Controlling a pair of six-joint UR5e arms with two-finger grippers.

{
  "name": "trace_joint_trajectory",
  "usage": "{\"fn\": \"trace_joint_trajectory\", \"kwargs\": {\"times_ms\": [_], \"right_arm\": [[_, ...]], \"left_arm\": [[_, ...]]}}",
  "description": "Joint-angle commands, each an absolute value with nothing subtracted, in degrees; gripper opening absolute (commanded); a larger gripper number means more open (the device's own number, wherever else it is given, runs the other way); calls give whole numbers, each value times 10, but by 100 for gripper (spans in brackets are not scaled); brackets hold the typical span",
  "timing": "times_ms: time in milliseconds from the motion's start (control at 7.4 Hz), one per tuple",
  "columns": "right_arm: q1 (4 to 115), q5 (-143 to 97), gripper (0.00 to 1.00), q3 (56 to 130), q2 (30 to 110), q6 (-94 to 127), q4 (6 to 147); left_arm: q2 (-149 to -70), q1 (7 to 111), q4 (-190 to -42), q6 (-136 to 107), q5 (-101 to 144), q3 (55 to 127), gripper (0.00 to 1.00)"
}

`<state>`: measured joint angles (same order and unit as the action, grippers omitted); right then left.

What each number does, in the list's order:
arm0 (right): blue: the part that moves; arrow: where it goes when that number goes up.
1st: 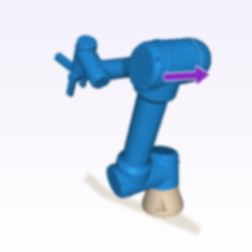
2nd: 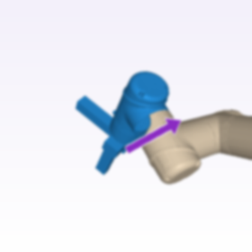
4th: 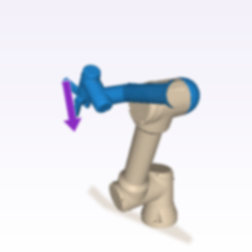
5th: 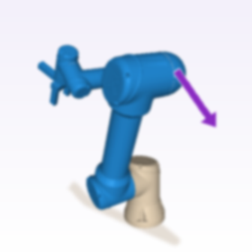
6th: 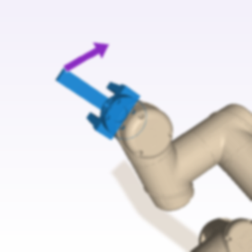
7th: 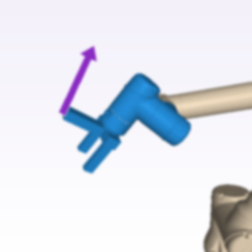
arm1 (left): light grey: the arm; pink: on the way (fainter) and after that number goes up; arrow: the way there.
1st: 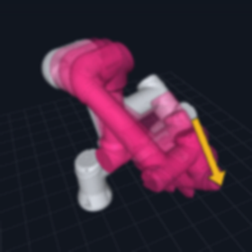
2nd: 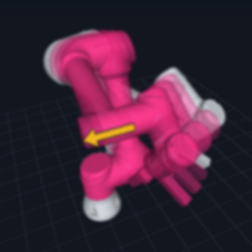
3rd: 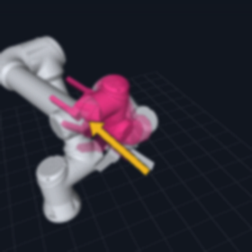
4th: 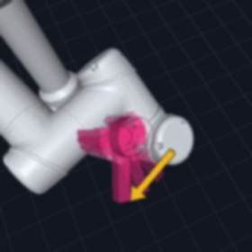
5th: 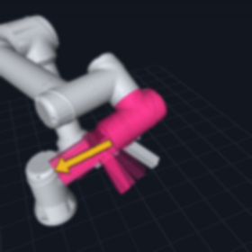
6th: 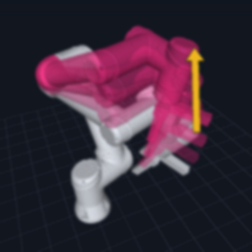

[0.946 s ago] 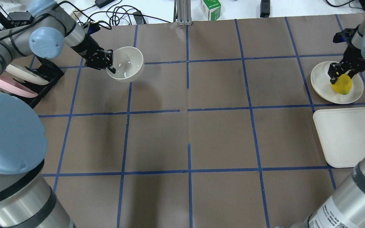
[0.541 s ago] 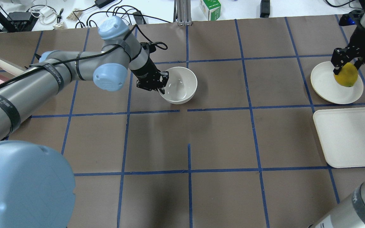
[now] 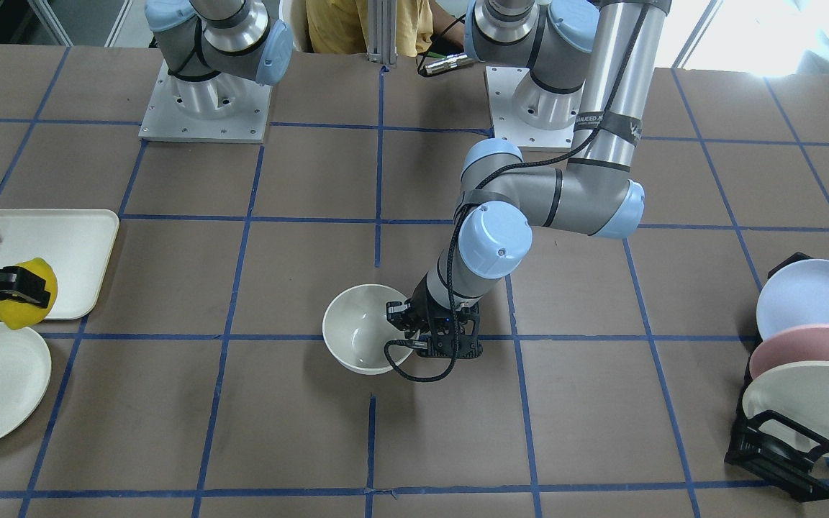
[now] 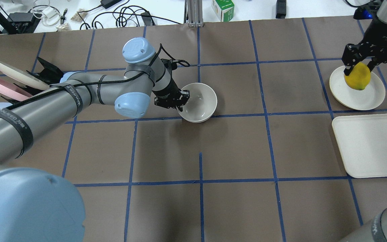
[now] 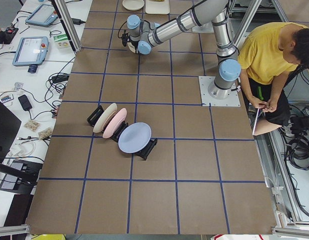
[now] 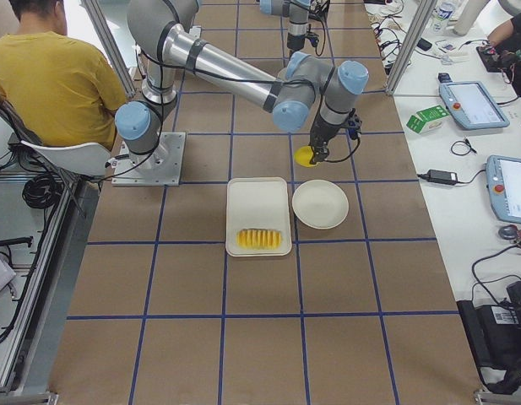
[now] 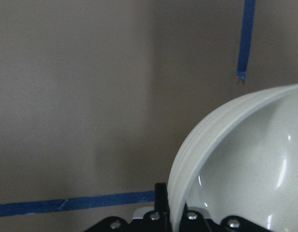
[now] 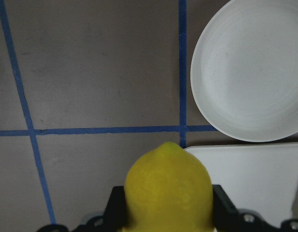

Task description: Place bowl and put lemon in it

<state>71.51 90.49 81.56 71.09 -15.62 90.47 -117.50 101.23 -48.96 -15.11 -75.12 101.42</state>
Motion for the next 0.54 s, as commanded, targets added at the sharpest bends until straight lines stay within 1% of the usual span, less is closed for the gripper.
{"fn": "trace_joint_trajectory", "kwargs": {"times_ms": [0,135,270,405], "right_arm": [[805,899,0,816,741,-38,894],[855,898,0,813,744,-8,897],[895,897,0,811,748,0,902],[935,896,0,810,758,58,926]], "left_arm": [[-1169,1004,-490,-150,-752,1014,76],[-1165,996,-492,-149,-751,1011,91],[-1158,989,-507,-149,-751,1004,92],[-1129,971,-558,-122,-753,980,93]]}}
